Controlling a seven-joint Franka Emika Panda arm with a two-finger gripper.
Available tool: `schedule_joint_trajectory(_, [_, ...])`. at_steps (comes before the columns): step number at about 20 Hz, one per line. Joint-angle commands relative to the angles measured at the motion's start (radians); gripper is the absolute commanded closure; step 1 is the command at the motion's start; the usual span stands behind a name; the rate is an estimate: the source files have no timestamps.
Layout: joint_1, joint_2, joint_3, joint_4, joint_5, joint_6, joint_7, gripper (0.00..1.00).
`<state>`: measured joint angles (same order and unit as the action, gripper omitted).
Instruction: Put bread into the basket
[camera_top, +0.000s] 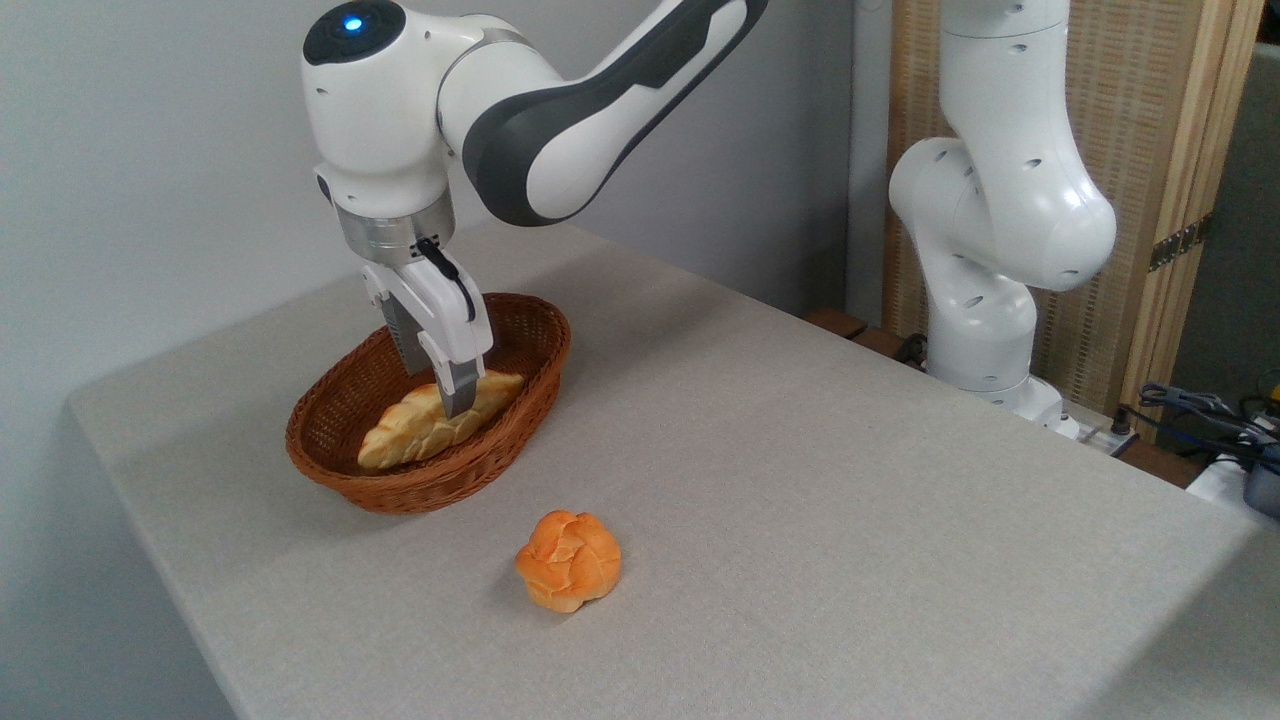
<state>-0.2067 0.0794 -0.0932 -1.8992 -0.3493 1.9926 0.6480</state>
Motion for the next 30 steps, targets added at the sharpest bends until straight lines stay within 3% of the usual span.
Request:
schedule_joint_trajectory(1, [-0.013,0.003,0.003,0.006,0.003,0.02,-0.004,0.0])
schedule_joint_trajectory(3, [-0.013,-0.006,0.003,0.008,0.029,0.014,-0.001,0.0])
schedule_joint_trajectory(8, [-0.013,-0.032,0.004,0.009,0.205,-0.032,-0.005,0.0])
schedule_joint_trajectory(10, [-0.013,-0.052,0.01,0.015,0.233,-0.061,-0.005,0.0])
schedule_joint_trajectory(20, [0.003,-0.087,0.122,0.183,0.24,-0.293,-0.01,0.0])
schedule_joint_trajectory(22, [0.003,-0.086,0.15,0.224,0.298,-0.356,-0.001,0.0])
schedule_joint_trajectory(24, [0.003,-0.086,0.174,0.248,0.335,-0.383,0.031,0.0])
schedule_joint_trajectory(27, [0.004,-0.086,0.196,0.269,0.342,-0.388,0.113,0.0])
schedule_joint_trajectory(30, [0.047,-0.092,0.211,0.285,0.331,-0.388,0.131,0.0])
